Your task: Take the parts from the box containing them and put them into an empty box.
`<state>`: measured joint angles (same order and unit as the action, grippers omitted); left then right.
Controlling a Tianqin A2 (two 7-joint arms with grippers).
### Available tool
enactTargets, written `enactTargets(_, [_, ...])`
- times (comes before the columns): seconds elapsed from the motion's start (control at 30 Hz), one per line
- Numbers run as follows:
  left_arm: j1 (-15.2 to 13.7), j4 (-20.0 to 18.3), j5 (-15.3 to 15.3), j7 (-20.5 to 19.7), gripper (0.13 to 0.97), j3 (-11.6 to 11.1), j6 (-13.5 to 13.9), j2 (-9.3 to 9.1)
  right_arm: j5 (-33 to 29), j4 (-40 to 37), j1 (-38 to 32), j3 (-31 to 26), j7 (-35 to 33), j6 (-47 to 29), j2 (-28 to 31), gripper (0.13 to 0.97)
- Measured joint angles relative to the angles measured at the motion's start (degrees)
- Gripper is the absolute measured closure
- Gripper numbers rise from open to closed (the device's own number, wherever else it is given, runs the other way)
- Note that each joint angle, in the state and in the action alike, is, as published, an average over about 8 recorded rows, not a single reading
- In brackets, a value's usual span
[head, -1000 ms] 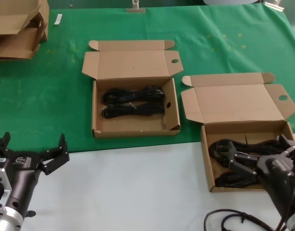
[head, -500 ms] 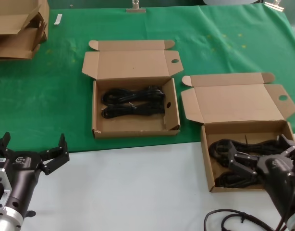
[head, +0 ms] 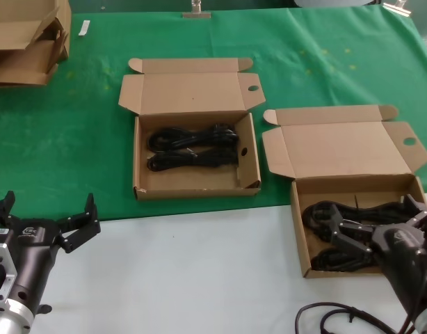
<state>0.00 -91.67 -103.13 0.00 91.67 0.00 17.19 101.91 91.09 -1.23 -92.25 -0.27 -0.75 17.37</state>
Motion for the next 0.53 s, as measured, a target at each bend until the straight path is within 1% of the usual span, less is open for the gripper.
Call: enactTargets(0.53, [0.00, 0.00, 0.00, 0.00, 0.132, 0.00, 0.00, 0.00, 0.00, 0.00, 0.00, 0.00, 0.00, 0.00, 0.00, 0.129])
